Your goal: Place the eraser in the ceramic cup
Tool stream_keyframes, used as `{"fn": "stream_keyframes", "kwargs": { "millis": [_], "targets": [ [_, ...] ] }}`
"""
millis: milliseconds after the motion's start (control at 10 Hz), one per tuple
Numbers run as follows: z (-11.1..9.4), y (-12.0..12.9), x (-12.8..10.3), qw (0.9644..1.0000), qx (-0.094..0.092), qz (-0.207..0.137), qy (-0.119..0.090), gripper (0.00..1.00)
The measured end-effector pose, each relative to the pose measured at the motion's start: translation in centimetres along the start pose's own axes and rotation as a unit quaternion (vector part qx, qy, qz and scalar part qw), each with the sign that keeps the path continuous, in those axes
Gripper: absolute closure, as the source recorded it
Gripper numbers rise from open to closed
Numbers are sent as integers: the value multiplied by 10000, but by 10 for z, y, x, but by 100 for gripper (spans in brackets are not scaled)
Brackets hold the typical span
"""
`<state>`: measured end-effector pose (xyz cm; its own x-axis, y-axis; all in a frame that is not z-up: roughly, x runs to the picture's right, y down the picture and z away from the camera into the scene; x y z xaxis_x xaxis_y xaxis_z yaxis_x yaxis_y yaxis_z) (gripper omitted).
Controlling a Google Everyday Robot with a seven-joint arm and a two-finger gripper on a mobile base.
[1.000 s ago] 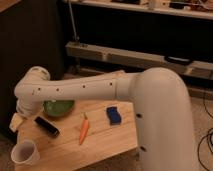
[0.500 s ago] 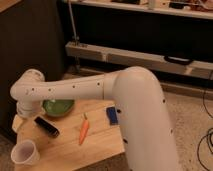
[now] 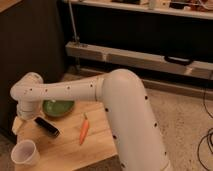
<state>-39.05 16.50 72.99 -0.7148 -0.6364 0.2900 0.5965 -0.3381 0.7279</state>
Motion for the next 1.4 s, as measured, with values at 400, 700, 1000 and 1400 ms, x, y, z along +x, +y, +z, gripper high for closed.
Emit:
{"fn": "stream_keyframes", "kwargs": {
  "millis": [400, 700, 1000, 1400],
  "targets": [
    [10, 7, 3, 10000, 91, 31, -8, 63],
    [12, 11, 2, 10000, -55, -64, -39, 51],
    [13, 16, 0, 9998, -191, -64, -79, 39],
    [16, 23, -1, 9992, -370, -80, -142, 39]
  ]
}}
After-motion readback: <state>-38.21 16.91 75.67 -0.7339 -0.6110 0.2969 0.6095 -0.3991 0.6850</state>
